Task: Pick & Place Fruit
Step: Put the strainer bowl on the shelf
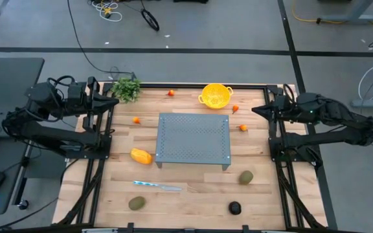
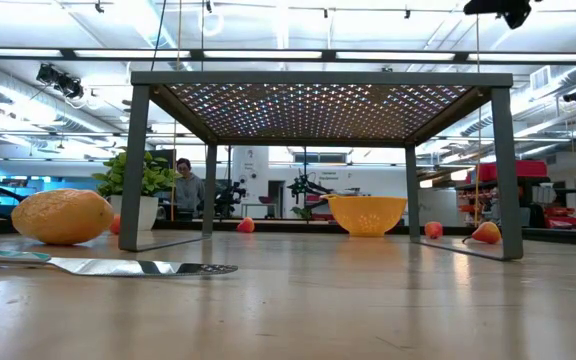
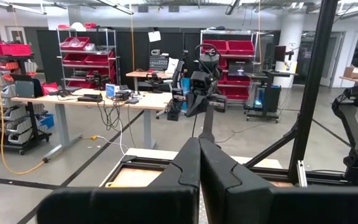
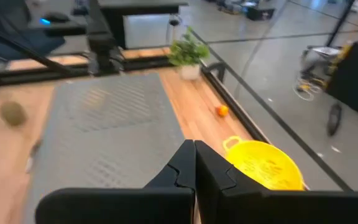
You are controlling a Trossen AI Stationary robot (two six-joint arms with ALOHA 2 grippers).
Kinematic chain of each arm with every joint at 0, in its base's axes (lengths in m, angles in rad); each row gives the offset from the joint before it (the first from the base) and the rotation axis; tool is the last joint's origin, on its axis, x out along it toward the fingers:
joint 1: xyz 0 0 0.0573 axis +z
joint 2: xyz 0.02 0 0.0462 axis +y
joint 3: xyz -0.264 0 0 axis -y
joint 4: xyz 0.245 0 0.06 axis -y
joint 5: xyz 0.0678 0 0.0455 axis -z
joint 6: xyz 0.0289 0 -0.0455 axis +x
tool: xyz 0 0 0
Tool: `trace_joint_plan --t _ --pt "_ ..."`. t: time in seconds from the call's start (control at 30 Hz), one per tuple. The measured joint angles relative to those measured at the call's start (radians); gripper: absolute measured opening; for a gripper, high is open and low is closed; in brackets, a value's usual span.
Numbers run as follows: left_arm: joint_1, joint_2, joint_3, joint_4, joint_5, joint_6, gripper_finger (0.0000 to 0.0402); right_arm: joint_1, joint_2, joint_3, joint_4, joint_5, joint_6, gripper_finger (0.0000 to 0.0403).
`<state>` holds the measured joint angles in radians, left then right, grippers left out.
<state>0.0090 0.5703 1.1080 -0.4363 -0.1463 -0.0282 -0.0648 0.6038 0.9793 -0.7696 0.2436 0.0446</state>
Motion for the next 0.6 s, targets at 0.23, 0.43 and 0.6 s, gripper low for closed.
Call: trace_joint_plan --t 0.23,0.43,0.6 --pt "0.0 0.0 0.0 0.0 -0.001 -0.001 0.0002 -0.027 0.043 0.0 0.002 0.107 -0.009 0.0001" --pt "0.0 0.0 0.0 0.0 -0.001 -0.001 0.0002 -0.104 0.09 0.0 0.008 0.122 -0.037 0.0001" --pt "0.0 0.0 0.0 0.0 -0.001 -0.001 0.0002 -0.182 0.132 0.0 0.049 0.082 -0.069 0.0001"
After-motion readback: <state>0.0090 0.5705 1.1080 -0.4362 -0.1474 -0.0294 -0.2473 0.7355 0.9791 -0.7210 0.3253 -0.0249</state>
